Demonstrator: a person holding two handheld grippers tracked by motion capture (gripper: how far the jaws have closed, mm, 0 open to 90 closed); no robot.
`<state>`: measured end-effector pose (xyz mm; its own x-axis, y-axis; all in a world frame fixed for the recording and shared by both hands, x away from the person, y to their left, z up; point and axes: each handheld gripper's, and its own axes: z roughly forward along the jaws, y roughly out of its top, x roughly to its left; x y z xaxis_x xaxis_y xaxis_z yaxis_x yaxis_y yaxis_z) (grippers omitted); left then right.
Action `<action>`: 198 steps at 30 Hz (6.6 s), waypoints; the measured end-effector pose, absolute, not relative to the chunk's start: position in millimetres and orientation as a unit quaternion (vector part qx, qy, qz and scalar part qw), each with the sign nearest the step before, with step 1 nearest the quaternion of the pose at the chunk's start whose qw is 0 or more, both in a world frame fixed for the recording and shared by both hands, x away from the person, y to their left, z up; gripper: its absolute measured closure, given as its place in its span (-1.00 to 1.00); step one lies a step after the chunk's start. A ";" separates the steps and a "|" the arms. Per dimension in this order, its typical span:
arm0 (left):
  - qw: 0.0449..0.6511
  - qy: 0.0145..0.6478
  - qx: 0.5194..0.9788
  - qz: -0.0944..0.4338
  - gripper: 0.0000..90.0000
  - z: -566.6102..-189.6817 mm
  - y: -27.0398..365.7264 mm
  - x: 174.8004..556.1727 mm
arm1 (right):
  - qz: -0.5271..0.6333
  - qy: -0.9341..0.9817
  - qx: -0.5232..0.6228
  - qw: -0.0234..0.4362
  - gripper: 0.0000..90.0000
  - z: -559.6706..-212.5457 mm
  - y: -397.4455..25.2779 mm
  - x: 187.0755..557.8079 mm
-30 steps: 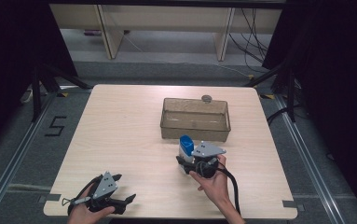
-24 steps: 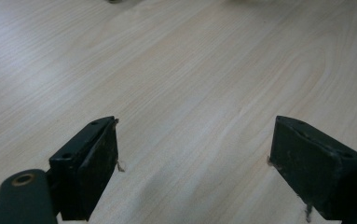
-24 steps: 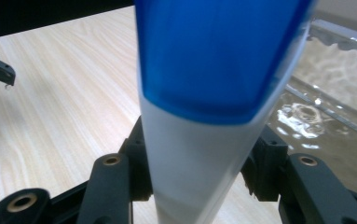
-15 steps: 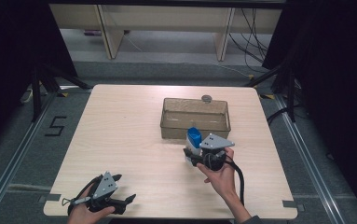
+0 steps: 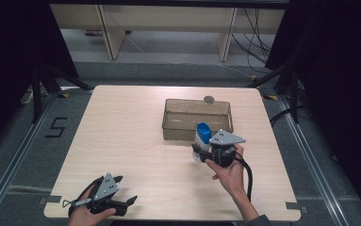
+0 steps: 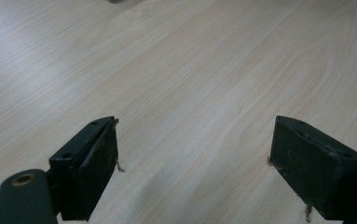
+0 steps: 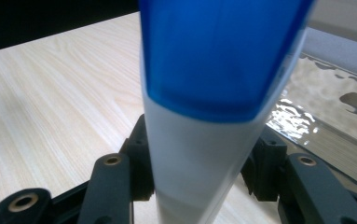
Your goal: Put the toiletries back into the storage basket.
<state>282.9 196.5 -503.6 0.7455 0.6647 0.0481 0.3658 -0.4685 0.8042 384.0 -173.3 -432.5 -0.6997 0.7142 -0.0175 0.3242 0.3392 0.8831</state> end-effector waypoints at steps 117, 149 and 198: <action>0.423 0.315 0.831 0.177 -0.67 -503.0 197.1 283.2 | 0.422 0.759 0.406 0.284 0.23 -424.0 -249.9 494.6; 0.417 0.315 0.833 0.182 -0.67 -501.6 198.1 282.9 | 0.400 0.765 0.433 0.262 0.23 -448.8 -251.5 497.0; 0.420 0.312 0.833 0.182 -0.67 -501.9 198.5 283.6 | 0.450 0.724 0.460 0.248 -0.48 -435.9 -256.6 479.6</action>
<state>283.6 198.5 -501.9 0.7392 0.6722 0.0407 0.3668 -0.4526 0.8128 479.6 -256.6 -435.9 -0.4532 0.8896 0.0560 0.4432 0.1704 0.8801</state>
